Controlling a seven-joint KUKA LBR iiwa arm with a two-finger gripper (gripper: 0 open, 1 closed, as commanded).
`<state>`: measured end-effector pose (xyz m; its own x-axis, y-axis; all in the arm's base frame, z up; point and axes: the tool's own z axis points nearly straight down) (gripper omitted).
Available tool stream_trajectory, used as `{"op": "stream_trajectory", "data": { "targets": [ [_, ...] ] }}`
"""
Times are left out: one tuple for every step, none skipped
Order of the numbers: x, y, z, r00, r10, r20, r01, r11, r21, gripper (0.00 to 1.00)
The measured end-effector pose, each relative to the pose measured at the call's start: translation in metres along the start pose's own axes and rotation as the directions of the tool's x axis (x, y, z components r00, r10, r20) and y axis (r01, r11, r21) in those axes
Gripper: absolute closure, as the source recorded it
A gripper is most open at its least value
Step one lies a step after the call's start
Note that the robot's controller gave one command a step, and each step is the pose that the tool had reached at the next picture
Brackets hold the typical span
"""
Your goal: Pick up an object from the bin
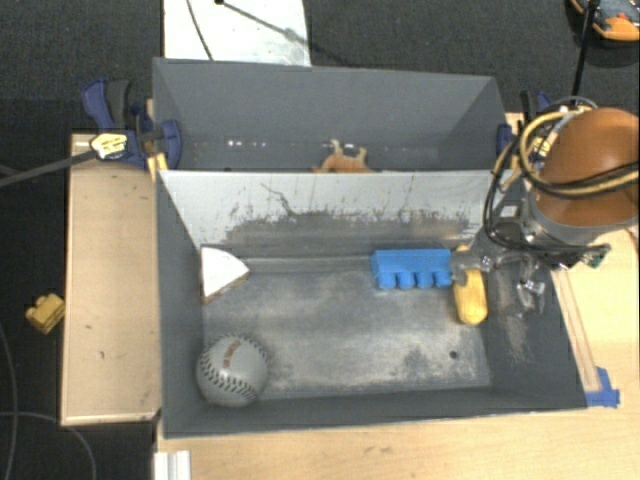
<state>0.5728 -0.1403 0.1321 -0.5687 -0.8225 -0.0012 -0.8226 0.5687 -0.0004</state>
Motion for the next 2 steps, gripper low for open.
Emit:
{"op": "stream_trajectory", "data": {
  "targets": [
    [-0.005,-0.013,0.032,0.980,-0.199,0.009,0.199,0.980,-0.003,0.00],
    [-0.007,-0.015,0.060,0.969,-0.248,0.013,0.248,0.969,-0.003,0.00]
  ]
}}
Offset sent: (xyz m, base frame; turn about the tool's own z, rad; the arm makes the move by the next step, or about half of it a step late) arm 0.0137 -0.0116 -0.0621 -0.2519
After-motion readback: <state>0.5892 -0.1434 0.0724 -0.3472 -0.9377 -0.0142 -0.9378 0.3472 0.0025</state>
